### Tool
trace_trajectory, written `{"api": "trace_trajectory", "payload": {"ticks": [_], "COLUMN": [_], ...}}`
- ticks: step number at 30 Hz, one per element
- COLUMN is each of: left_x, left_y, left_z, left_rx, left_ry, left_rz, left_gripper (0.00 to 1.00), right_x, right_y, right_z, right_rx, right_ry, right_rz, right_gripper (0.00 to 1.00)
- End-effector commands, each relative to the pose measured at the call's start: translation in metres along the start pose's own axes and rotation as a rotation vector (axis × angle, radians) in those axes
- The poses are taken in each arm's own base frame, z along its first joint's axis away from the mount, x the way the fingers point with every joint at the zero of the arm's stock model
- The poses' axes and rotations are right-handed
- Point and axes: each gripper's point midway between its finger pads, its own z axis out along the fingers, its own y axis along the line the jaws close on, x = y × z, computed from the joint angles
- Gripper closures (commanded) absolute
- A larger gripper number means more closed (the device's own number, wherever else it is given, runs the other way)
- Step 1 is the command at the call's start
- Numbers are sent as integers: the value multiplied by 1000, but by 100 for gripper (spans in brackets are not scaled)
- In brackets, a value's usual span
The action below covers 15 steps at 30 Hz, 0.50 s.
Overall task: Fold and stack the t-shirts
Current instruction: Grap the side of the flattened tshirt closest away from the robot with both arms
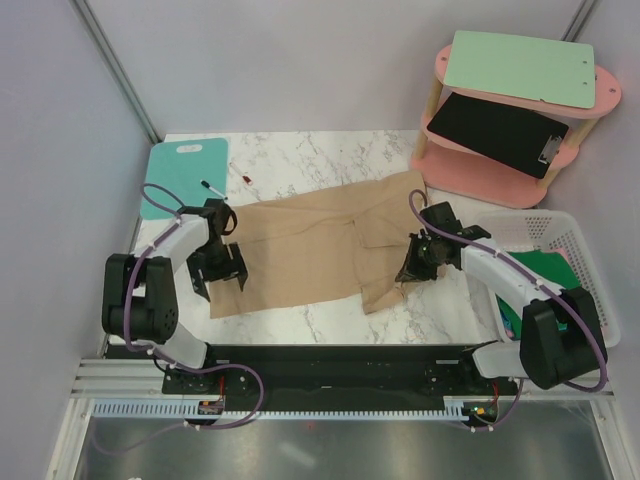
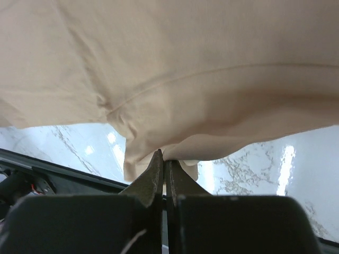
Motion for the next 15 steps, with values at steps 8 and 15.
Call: {"api": "trace_trajectory", "payload": {"ticks": [8,15], "left_x": [9,22], "left_y": [-16,-20], "left_z": [15,18], "left_rx": [41,21], "left_ry": [112,141], "left_rz": [111,164], "left_gripper": [20,22], "right_x": [-53,-55], "right_y": [13,11], "right_z": [-12,-14], "right_rx": [-82,-89], "right_ry": [-102,-105], "right_rz": [15,29], "right_gripper": [100,100]}}
